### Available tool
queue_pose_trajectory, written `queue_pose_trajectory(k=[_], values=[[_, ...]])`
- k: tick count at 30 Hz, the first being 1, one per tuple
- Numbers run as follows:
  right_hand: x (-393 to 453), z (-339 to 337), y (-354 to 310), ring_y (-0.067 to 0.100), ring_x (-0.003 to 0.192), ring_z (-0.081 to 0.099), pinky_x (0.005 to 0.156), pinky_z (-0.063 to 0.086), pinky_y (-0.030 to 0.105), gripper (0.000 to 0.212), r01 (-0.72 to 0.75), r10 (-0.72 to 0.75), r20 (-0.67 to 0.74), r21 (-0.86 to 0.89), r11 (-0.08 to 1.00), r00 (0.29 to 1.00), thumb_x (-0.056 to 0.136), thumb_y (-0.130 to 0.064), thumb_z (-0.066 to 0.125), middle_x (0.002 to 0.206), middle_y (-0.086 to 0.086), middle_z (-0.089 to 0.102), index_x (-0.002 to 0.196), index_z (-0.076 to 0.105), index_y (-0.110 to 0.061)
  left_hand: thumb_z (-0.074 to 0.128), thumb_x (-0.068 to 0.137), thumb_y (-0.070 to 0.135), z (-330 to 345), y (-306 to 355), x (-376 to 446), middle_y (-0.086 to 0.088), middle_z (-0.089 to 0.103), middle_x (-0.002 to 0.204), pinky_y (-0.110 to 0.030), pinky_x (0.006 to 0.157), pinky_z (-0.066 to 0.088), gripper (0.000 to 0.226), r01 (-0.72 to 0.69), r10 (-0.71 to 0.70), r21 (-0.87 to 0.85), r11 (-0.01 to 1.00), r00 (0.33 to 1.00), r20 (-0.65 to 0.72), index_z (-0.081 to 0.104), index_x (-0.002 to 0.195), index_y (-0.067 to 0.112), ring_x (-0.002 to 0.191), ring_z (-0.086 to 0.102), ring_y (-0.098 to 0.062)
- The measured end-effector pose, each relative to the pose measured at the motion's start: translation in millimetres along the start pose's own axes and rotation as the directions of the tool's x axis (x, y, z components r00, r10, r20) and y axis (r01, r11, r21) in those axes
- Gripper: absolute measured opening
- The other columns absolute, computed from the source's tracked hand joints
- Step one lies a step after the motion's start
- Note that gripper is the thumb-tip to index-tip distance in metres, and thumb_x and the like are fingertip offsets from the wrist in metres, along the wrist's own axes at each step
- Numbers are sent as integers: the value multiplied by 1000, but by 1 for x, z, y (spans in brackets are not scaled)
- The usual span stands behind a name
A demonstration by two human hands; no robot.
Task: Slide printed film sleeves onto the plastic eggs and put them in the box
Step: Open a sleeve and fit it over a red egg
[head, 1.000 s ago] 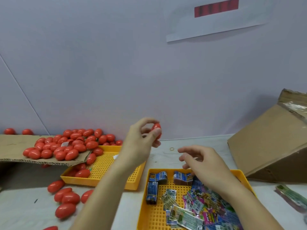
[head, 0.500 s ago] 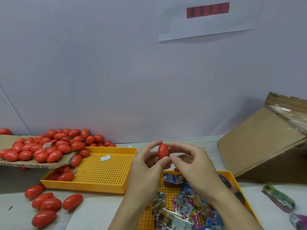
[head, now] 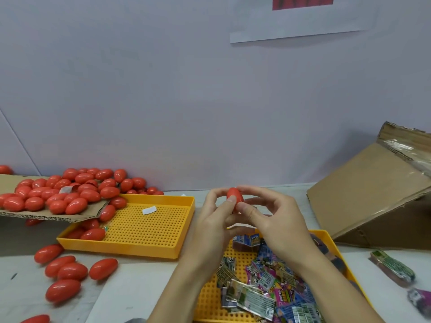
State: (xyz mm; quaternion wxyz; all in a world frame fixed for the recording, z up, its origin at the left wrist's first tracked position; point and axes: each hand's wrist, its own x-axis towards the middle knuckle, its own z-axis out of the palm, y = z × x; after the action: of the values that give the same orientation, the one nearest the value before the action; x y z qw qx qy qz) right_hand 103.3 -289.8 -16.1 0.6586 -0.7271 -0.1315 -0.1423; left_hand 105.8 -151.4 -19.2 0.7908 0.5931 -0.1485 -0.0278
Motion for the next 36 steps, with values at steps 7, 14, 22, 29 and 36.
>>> queue_pose_trajectory(k=[7,14,22,29,36], values=[[0,2,4,3,108,66,84,59,29,30,4,-8,47,69,998,999,87,-16,73,107,-13,74,109,72,-36,39,106,25,0,-2,0,-16,69,98,-39,69,54,27,18,-20,-91,996,1000,-21,53,118,5,90,67,-33],[1,2,3,-1,110,64,89,57,27,35,18,-20,36,39,999,999,87,-13,72,108,-18,73,107,70,-42,37,106,22,2,0,-1,-8,64,84,-35,63,52,25,25,-26,-54,998,999,-24,53,115,5,77,61,-24],[-1,3,-1,-1,109,64,91,54,28,32,17,-19,54,30,999,998,86,-15,72,107,-19,73,105,70,-42,39,104,25,3,-3,0,-13,69,82,-40,63,53,26,22,-23,-17,1000,996,-85,55,98,6,83,66,-33],[-2,-1,-2,-2,104,65,79,54,16,29,14,-13,22,-18,1000,1000,85,-16,74,101,-18,74,108,71,-34,67,89,35,-2,-3,3,-7,64,78,-32,57,55,25,-17,22,45,999,994,-111,75,91,11,71,61,-17],[-2,-1,-3,-4,102,64,75,51,9,30,12,-12,5,-47,999,1000,84,-19,76,99,-21,73,107,70,-37,61,93,31,-2,-2,3,-2,65,74,-29,63,55,24,-23,30,65,998,995,-99,78,89,15,70,59,-14]])
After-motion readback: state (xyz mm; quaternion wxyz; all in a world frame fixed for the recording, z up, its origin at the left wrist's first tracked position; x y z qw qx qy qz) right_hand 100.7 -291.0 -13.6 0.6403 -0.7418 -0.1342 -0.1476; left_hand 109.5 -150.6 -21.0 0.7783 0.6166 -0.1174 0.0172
